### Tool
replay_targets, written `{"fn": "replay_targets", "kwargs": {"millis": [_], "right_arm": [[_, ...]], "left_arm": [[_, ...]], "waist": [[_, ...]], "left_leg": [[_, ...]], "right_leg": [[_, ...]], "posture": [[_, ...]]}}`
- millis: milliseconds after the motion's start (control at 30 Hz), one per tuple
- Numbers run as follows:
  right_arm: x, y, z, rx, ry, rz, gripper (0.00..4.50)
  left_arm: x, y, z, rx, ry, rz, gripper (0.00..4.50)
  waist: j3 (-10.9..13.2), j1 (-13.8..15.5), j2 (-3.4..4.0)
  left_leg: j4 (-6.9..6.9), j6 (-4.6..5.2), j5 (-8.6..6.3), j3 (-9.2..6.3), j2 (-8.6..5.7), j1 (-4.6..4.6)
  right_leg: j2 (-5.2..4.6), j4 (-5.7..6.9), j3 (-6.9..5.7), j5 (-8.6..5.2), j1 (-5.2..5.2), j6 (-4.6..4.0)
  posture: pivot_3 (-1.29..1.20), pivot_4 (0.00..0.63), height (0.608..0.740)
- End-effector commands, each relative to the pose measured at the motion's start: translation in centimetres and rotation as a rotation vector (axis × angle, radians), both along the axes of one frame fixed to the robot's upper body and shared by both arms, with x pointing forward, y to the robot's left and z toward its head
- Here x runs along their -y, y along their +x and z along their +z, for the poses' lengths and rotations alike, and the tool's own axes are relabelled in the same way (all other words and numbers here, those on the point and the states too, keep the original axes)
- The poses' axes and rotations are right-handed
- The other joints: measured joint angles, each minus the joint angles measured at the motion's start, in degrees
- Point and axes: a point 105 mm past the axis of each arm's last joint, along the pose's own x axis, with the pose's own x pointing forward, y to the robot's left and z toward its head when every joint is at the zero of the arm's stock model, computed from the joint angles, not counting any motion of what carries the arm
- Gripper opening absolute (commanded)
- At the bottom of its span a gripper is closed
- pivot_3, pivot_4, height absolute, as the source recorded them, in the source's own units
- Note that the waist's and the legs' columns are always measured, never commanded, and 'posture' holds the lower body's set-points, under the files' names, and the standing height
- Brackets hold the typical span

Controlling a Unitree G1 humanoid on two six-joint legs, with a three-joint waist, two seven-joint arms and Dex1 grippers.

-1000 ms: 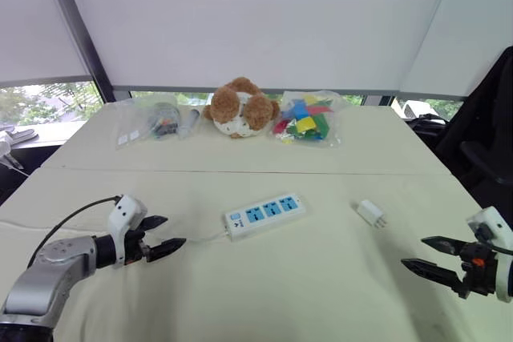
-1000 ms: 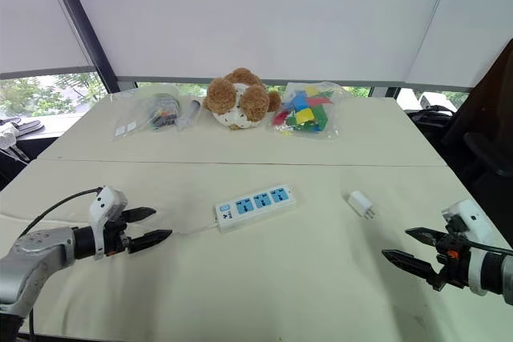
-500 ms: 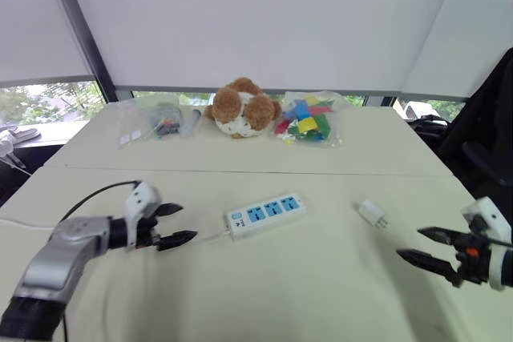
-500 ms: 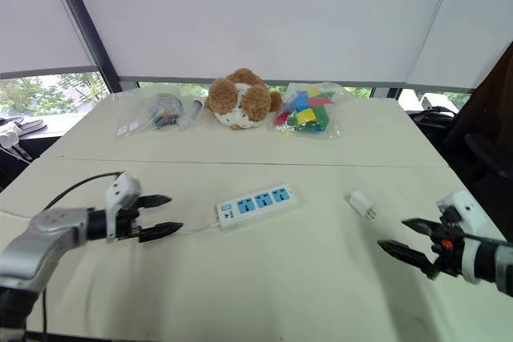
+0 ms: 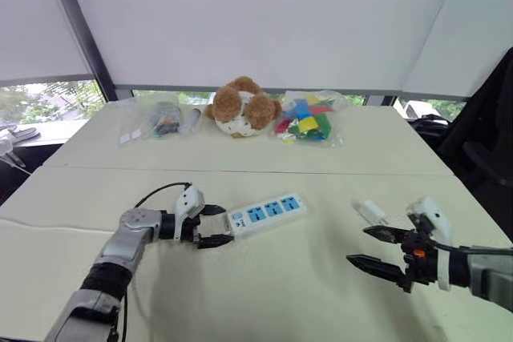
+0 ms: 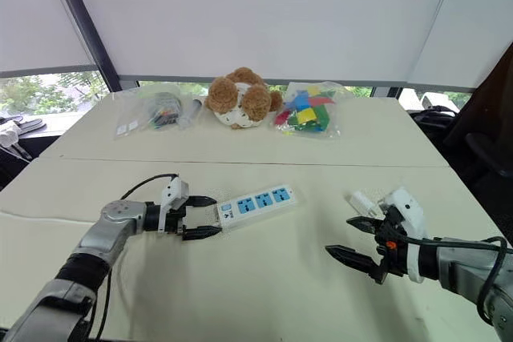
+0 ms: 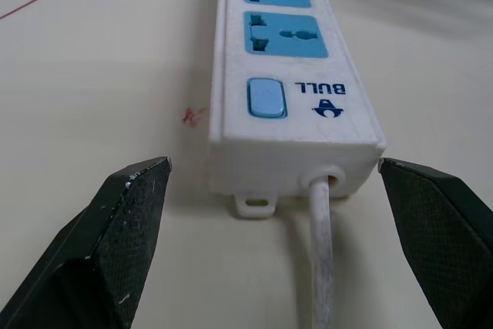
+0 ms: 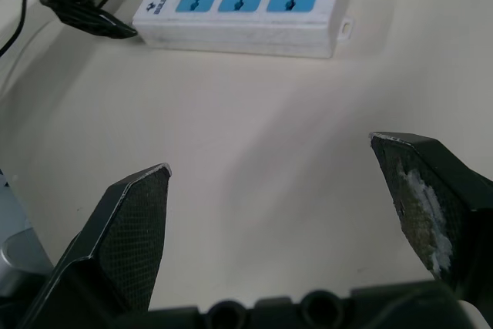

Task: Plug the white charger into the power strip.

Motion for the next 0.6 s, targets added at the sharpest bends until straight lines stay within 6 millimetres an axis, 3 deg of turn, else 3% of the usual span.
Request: {"fn": "replay_targets", "kwargs": {"millis": [33, 233, 333, 367, 467, 600], "right_arm": [[-0.2, -0.2, 0.9, 0.049, -0.004, 0.008, 4.5], [0.0, -0.3, 0.8, 0.046, -0.015, 0.006, 4.5], [0.2, -0.3, 0.8, 0.045, -0.025, 0.005, 4.5], [0.3, -0.4, 0.9, 0.046, -0.028, 0.005, 4.5], [0.9, -0.4, 1.1, 0.048, -0.042, -0.013, 4.5], [4.2, 1.0, 1.4, -0.009, -0.115, -0.241, 4.5]], "left_arm": [[0.9, 0.4, 0.1, 0.04, -0.011, -0.025, 4.44], [2.6, 1.4, -0.8, 0.055, -0.043, 0.008, 4.44], [3.0, 1.5, -1.4, 0.046, -0.055, 0.007, 3.62], [3.1, 1.5, -1.4, 0.045, -0.057, 0.003, 3.14], [3.4, 1.3, -1.7, 0.053, -0.035, -0.022, 3.01], [3.9, 0.7, -0.6, 0.06, 0.029, -0.167, 3.01]], "waist": [[0.0, -0.1, 0.0], [0.0, 0.7, 0.03], [-0.1, 1.2, 0.09], [-0.1, 1.3, 0.1], [-0.2, 1.3, 0.15], [-0.2, 1.1, 0.16]], "left_leg": [[0.1, 0.01, -0.01, 0.0, 0.0, -0.07], [0.54, 0.06, -0.04, -0.07, -0.02, -0.23], [0.56, 0.06, -0.04, -0.07, -0.03, -0.24], [0.57, 0.06, -0.04, -0.07, -0.05, -0.24], [0.59, 0.06, -0.04, -0.08, -0.07, -0.24], [0.6, 0.06, -0.03, -0.08, -0.06, -0.23]], "right_leg": [[0.0, 0.0, 0.0, 0.0, -0.02, 0.01], [0.0, 0.04, -0.02, 0.09, 0.04, 0.15], [0.0, 0.03, -0.02, 0.11, 0.05, 0.16], [-0.02, 0.02, -0.02, 0.11, 0.07, 0.16], [-0.04, 0.02, -0.02, 0.12, 0.1, 0.16], [-0.04, 0.02, -0.02, 0.14, 0.08, 0.11]], "posture": [[0.0, 0.15, 0.739], [0.0, 0.15, 0.739], [0.0, 0.15, 0.739], [0.0, 0.15, 0.739], [0.0, 0.15, 0.739], [0.0, 0.15, 0.739]]}}
